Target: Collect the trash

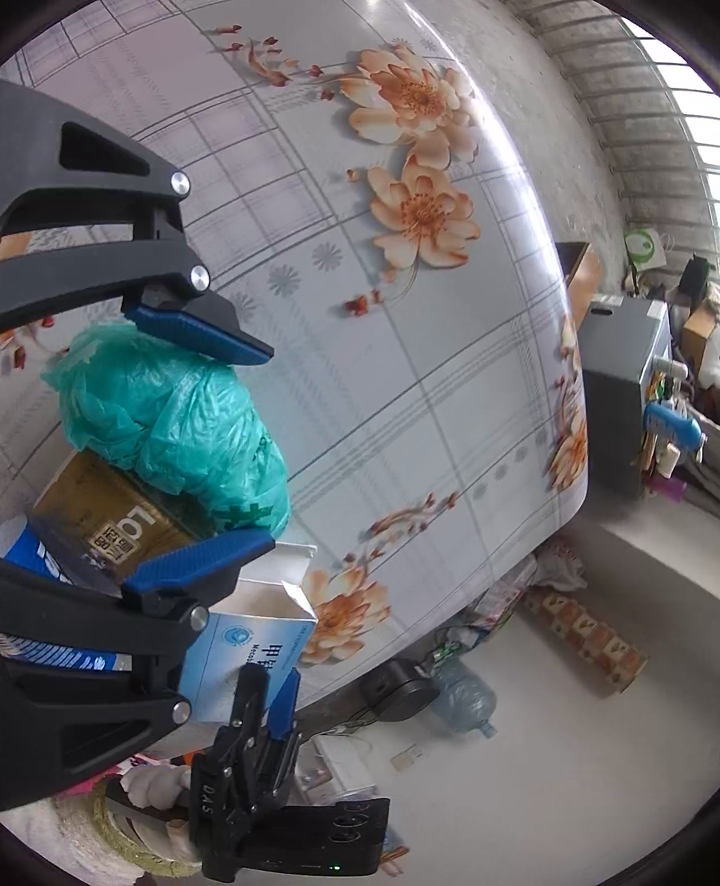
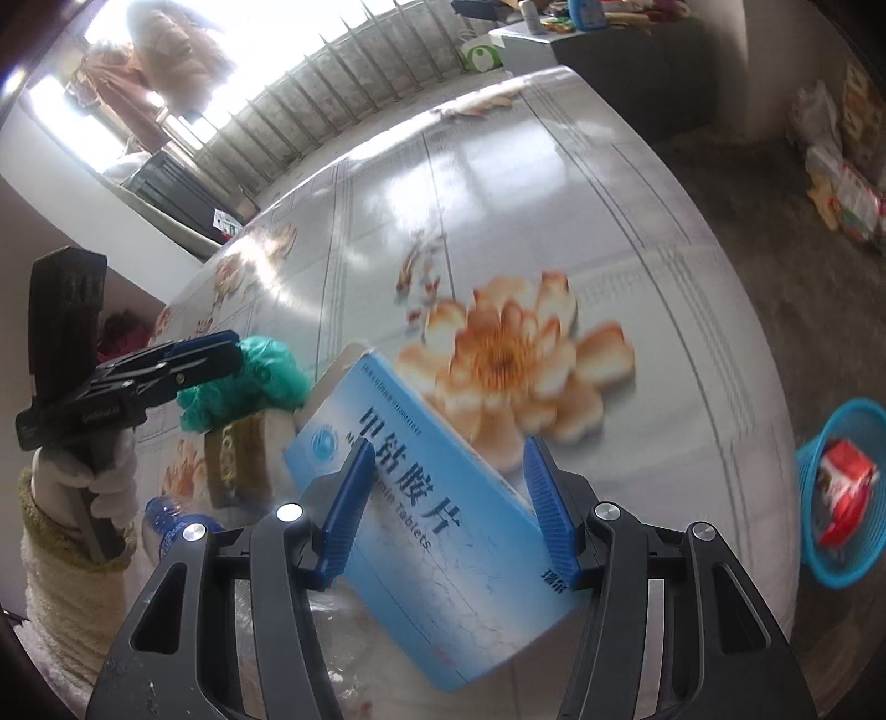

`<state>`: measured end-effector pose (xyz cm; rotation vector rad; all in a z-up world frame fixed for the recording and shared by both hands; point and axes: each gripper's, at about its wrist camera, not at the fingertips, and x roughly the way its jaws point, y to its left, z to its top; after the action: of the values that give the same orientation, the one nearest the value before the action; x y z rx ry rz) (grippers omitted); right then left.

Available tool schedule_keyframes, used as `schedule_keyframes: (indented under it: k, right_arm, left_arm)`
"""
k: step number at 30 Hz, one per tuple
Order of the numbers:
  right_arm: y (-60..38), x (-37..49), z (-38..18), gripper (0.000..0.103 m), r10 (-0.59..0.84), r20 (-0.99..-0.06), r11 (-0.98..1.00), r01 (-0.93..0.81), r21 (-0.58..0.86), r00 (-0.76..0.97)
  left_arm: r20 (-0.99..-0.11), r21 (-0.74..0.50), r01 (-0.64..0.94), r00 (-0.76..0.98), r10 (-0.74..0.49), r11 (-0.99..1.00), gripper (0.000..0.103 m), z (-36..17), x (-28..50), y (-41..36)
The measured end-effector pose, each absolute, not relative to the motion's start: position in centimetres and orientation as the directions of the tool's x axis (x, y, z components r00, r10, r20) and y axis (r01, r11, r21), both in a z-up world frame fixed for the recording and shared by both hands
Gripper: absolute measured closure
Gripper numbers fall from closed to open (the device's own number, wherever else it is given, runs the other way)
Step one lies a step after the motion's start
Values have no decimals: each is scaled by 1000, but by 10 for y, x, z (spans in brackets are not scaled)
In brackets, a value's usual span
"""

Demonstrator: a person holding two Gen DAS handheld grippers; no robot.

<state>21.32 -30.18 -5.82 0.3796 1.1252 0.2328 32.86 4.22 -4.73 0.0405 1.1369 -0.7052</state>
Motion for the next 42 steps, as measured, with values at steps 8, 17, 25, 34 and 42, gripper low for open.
schedule_keyframes:
  k: [8,17,25,34,42]
  right_arm:
    - [-290,173,-7,49,319,-755,945,-130,300,572]
    - [-154,139,-12,40,605,-792,615,-681,397,84]
    - [-81,97,-62,38,444,-876,433,-811,394,-188]
    - [-121,88,-59,45,502,-857,547,-725,419,-117]
    - [-237,84,-32,45,650,-748,716,-435,546,130]
  left_arm:
    - [-819,-285,492,322,-476,823,36,-31,318,55]
    - [-726,-310,324,527,-442,894,34,-13,260,138]
    - [-732,-364,145,566,-379,920,34,-36,216,202]
    - [-688,-429,66,623,-373,901,34,-40,185,233]
    - [-639,-463,178,612,-466,868,34,-25,179,194]
